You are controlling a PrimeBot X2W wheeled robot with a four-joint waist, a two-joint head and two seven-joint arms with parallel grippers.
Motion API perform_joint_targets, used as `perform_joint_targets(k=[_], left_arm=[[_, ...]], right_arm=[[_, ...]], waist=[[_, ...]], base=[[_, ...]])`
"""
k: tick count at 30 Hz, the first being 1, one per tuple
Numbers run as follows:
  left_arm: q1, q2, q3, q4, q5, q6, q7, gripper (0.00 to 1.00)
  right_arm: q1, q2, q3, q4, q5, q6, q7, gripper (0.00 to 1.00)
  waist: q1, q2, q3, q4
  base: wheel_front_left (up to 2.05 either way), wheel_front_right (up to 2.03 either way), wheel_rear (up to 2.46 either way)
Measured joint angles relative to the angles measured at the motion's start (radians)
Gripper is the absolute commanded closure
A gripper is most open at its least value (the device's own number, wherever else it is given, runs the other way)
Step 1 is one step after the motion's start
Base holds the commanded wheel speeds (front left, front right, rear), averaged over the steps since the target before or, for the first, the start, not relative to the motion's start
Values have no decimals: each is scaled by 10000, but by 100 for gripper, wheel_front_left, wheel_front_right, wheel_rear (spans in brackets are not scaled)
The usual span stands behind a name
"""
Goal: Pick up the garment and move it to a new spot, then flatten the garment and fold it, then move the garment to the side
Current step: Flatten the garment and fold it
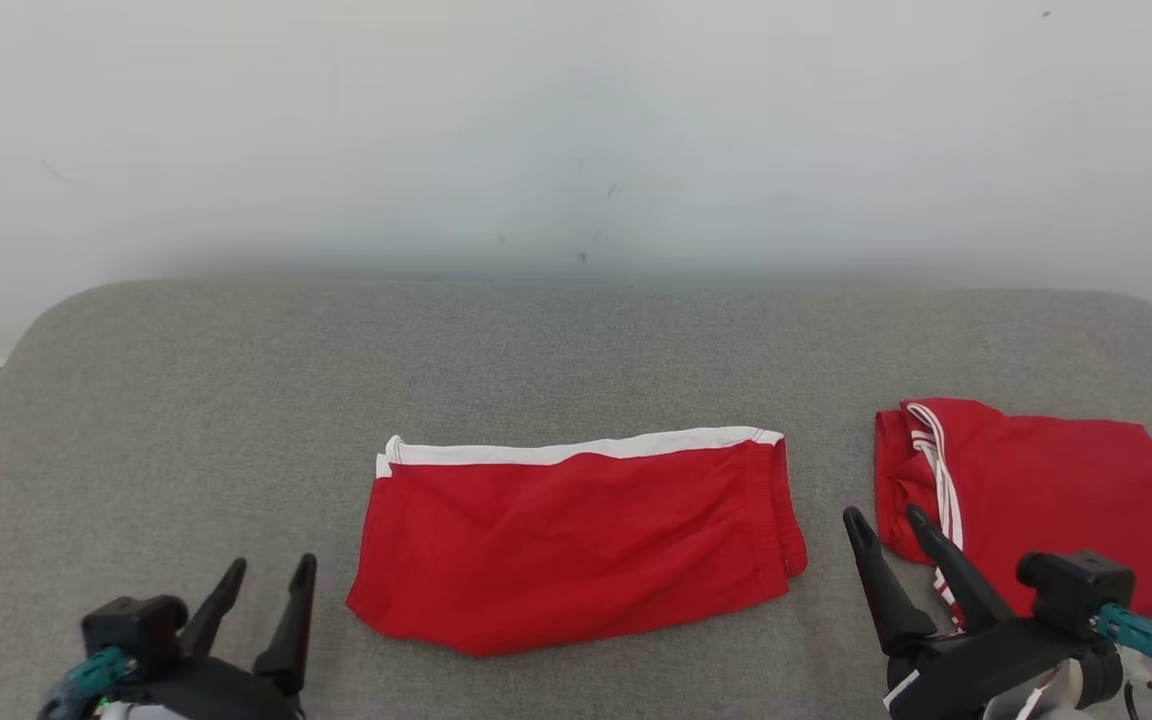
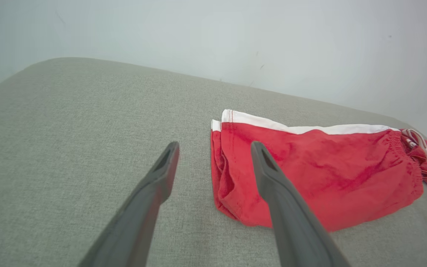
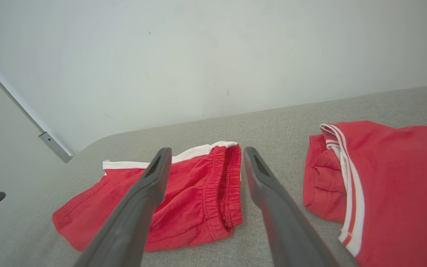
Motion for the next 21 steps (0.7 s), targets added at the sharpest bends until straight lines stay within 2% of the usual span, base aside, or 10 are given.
perform_joint_targets(k=[3,7,14,21], left_arm=[[447,115,640,-593,205,10,-6,0],[1158,-52,1960,-736,489,10,-15,0],[2025,-711,3478,-1685,1835,8,-27,0],[2536,-1212,4289,-2706,2696,10,-29,0]], right_arm=[[110,-29,-119,-159,-10,-48,-117,0],[319,-136,-347,-316,-10,-113,-263,0],[668,-228,-568,-660,-224,-345,-439,0],[768,-219,-690,-888,-272,-445,-512,0]], waist=[[0,0,-30,9],[0,0,-66,56],[0,0,-57,344],[1,0,25,395]], base=[[0,0,0],[0,0,0],[0,0,0],[0,0,0]])
